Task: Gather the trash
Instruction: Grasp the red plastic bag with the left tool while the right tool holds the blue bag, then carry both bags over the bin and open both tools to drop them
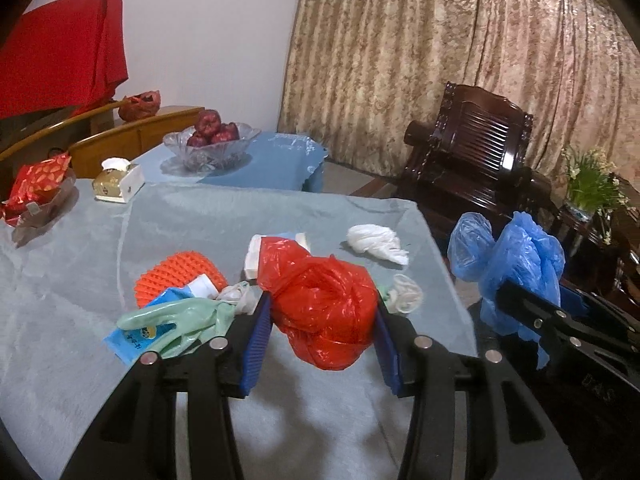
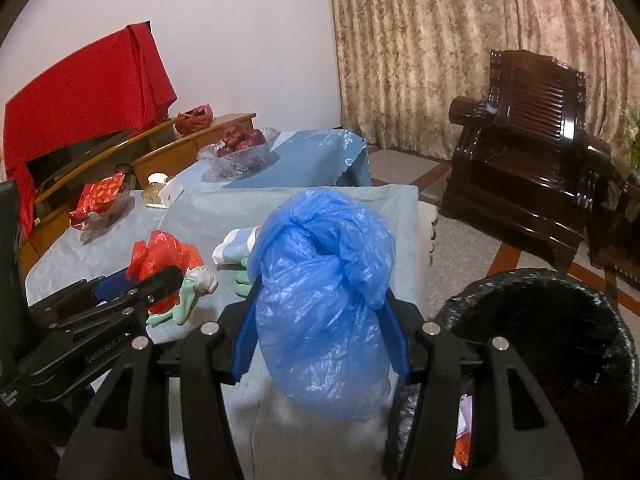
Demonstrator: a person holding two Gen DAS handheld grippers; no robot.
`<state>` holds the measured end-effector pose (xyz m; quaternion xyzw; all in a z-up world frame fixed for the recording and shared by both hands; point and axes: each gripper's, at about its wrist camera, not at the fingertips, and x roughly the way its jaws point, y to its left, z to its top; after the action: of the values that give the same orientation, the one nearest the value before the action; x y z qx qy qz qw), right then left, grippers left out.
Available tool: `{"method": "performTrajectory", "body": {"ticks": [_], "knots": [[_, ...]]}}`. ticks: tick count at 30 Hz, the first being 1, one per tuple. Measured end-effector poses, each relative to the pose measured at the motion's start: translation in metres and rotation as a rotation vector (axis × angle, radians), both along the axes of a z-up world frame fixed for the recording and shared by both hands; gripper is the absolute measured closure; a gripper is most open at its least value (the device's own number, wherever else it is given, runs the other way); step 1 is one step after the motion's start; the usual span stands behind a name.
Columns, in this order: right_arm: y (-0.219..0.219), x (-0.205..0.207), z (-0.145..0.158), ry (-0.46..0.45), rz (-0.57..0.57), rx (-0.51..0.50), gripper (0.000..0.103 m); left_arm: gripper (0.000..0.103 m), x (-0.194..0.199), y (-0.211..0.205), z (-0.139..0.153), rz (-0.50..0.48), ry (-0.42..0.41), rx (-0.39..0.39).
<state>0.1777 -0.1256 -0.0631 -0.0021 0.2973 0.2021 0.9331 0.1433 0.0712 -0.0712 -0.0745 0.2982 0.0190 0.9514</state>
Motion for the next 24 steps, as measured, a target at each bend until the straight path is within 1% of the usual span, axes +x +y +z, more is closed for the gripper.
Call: {"method": "performTrajectory", "body": {"ticks": [5, 13, 19, 24], "knots": [[-0.023, -0.017, 0.009, -0.020, -0.030, 0.001, 0.051, 0.056, -0.010, -0.018, 0.008, -0.033, -0.017, -0.002], [-0.069, -0.038, 0.019, -0.045, -0.108, 0.011, 0.050, 0.056, -0.017, -0.064, 0.020, -0.132, -0.045, -0.004], [-0.112, -0.050, 0.019, -0.049, -0.187, 0.002, 0.049, 0.056, -0.016, -0.107, 0.024, -0.219, -0.059, -0.011], [-0.150, -0.056, 0.011, -0.040, -0.262, -0.019, 0.049, 0.056, -0.012, -0.143, 0.021, -0.302, -0.060, -0.011]]}}
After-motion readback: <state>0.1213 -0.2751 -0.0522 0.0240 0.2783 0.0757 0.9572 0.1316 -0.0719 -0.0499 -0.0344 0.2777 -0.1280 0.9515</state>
